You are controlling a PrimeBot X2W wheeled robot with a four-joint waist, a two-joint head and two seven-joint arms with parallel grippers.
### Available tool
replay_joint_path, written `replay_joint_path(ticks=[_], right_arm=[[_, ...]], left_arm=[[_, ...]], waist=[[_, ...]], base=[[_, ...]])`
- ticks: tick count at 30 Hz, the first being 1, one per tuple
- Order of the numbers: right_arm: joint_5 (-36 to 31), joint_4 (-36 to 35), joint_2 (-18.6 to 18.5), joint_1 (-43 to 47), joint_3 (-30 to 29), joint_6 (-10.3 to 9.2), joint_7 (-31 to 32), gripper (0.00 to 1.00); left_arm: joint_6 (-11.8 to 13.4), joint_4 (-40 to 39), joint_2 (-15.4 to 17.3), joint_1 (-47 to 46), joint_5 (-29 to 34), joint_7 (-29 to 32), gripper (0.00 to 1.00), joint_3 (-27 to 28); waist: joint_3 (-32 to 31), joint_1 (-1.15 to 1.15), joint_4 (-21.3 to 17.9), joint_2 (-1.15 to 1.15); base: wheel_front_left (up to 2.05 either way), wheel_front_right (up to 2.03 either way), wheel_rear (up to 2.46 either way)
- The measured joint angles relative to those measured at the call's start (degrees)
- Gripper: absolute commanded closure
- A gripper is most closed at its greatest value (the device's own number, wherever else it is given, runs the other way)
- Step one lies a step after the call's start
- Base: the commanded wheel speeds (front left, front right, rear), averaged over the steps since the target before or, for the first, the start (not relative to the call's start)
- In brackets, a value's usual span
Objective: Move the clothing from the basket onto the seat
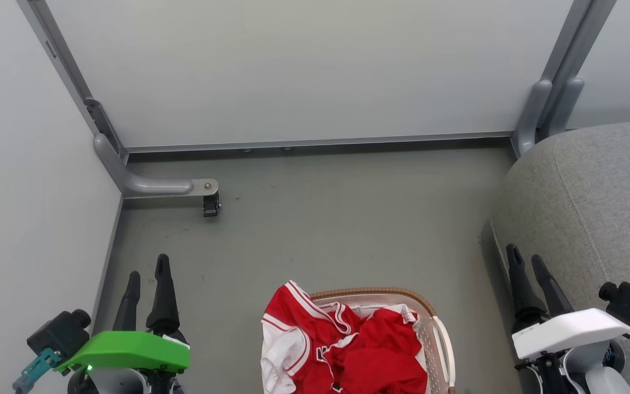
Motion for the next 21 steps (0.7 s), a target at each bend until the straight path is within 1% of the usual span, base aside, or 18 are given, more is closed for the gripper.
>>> replay_joint_path(ticks=[7,21], right_arm=[[-5.04,0.34,-0.05,0.03,0.67,0.0,-1.13,0.0],[-14.13,0.63,-0.16,0.21,1.81,0.0,-3.11,0.0]], left_arm=[[0.49,0.34,0.02,0.54,5.76,-1.15,0.0,-0.76],[1.32,0.98,0.07,1.12,13.65,-3.24,0.0,-1.99]], waist=[[0.07,0.0,0.06,0.0],[0.21,0.0,0.13,0.0]], base=[[0.0,0.0,0.0],[0.0,0.0,0.0]])
